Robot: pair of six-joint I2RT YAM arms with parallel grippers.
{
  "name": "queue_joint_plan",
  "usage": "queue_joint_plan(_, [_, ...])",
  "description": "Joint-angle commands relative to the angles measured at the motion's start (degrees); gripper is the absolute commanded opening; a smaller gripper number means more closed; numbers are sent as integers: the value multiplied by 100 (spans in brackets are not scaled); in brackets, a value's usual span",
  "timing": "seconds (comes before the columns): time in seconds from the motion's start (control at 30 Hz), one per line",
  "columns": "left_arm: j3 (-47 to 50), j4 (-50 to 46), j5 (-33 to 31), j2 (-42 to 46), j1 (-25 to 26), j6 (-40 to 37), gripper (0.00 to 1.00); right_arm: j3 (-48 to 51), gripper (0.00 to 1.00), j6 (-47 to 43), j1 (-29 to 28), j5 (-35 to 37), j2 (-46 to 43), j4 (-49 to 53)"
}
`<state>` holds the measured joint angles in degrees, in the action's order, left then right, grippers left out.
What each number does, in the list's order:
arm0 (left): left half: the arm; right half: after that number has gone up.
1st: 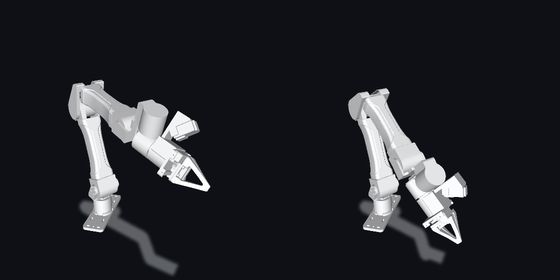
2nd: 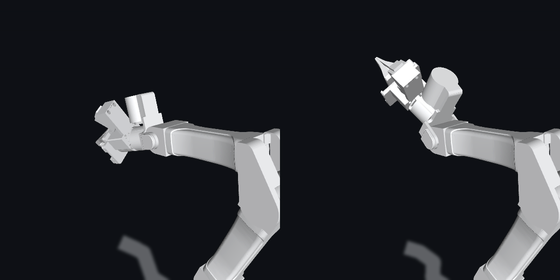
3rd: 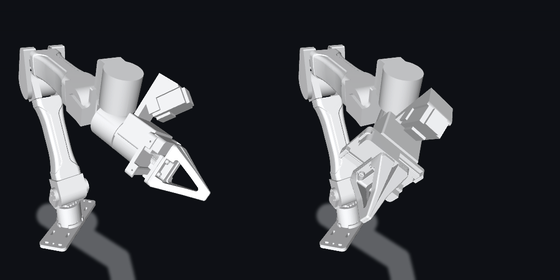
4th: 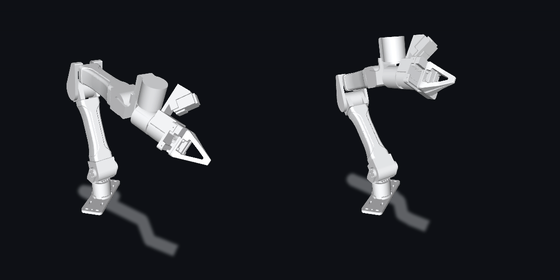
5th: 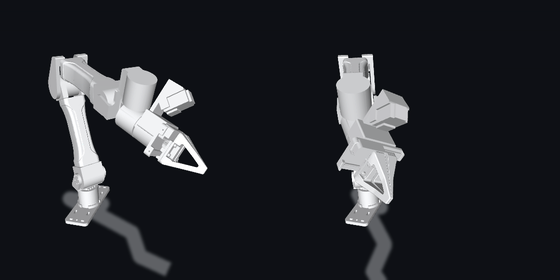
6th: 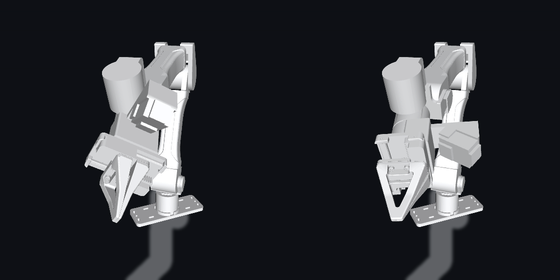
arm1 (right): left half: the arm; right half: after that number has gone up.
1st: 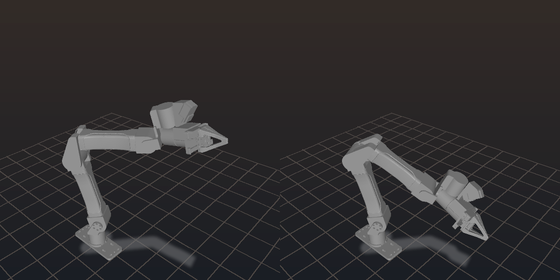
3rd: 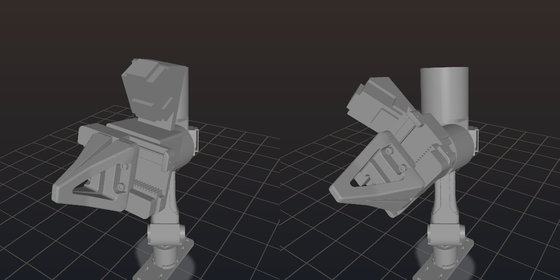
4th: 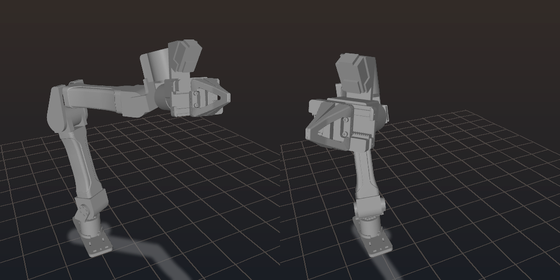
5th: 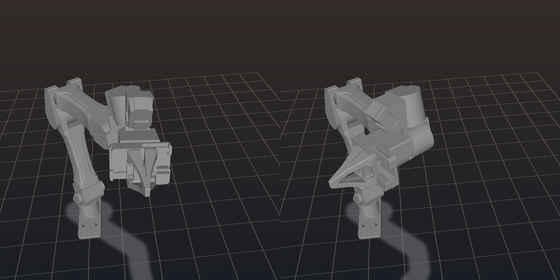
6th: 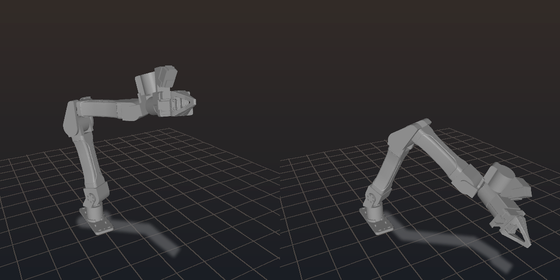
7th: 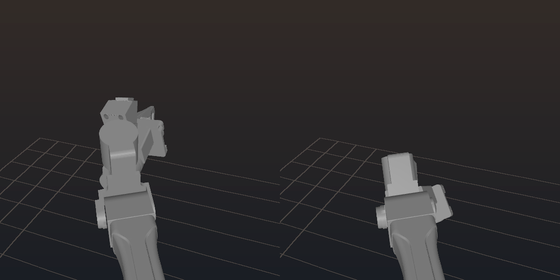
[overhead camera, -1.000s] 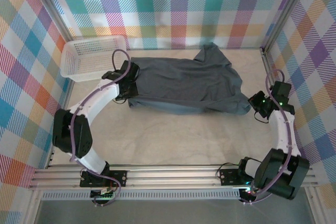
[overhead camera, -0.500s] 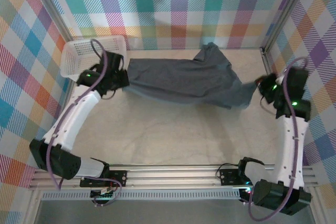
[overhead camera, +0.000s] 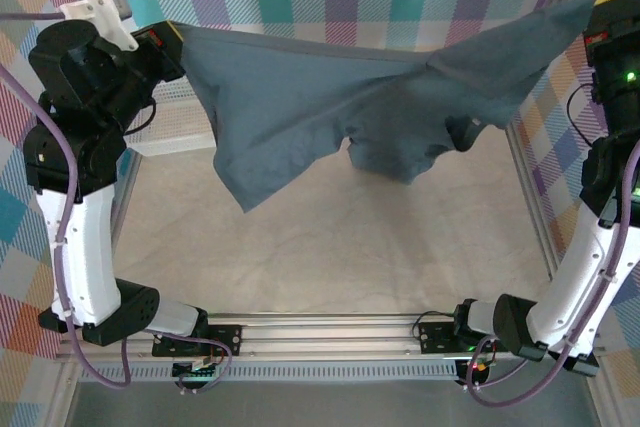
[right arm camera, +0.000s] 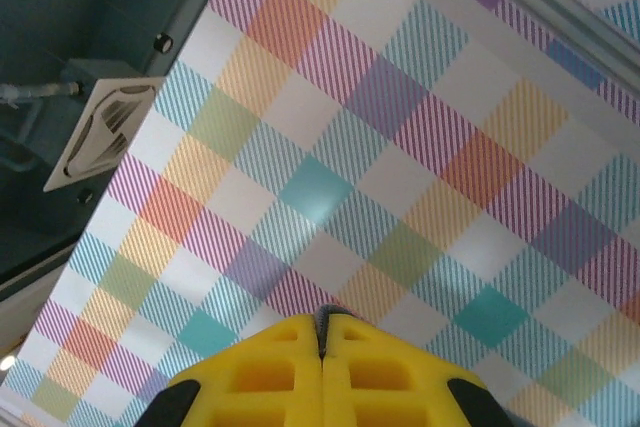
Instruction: Fold the inside-out t-shirt
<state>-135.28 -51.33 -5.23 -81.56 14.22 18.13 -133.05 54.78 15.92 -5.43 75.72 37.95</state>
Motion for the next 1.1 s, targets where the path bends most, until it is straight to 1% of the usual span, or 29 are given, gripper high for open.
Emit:
queue_joint_plan(0.0, [-100, 129, -112, 253, -112, -58, 0, -563, 0, -108, -6, 309, 127, -170])
queue_joint_plan(0.07, [-107, 253, -15, 249, -112, -118, 0, -778, 0, -143, -4, 298, 273, -318])
queue_joint_plan(0.13, [-211, 281, -10, 61, -113, -147, 0, -1023, 0, -16, -10, 244, 532, -363])
queue_joint_plan(0.27, [-505, 469, 215, -706, -183, -129, 0, -1689, 0, 160, -10, -91, 1524, -663])
queue_joint_plan(0.33, [-671, 695, 452, -1216, -355, -54, 0, -2210, 0, 263, -10, -509, 2216, -1065])
queue_joint_plan(0.4, [-940, 940, 740, -1743, -599, 179, 0, -2656, 0, 372, -46, -875, 2811, -1766])
queue_joint_plan(0.43, [-1140, 1066, 925, -2027, -714, 346, 0, -2888, 0, 385, -101, -874, 3076, -2117])
queue_joint_plan(0.5, [-1430, 1337, 1230, -2351, -852, 518, 0, -3356, 0, 436, -144, -608, 3442, -2337])
queue_joint_plan(0.6, [-1651, 1638, 1428, -2402, -866, 407, 0, -3244, 0, 185, -140, -288, 3365, -2692])
queue_joint_plan(0.7, [-1755, 1656, 1255, -2285, -884, 219, 0, -3104, 0, -64, -142, -143, 3120, -2731])
queue_joint_plan(0.83, [-1813, 1676, 1376, -2050, -912, 230, 0, -3104, 0, 255, -140, -356, 2997, -2787])
queue_joint_plan(0.97, [-1772, 1636, 1455, -1876, -912, 258, 0, -3104, 0, 409, -138, -538, 2872, -2590])
queue_joint_plan(1.07, [-1461, 1372, 1514, -1741, -912, 187, 0, -2972, 0, 302, -140, -776, 2769, -1920])
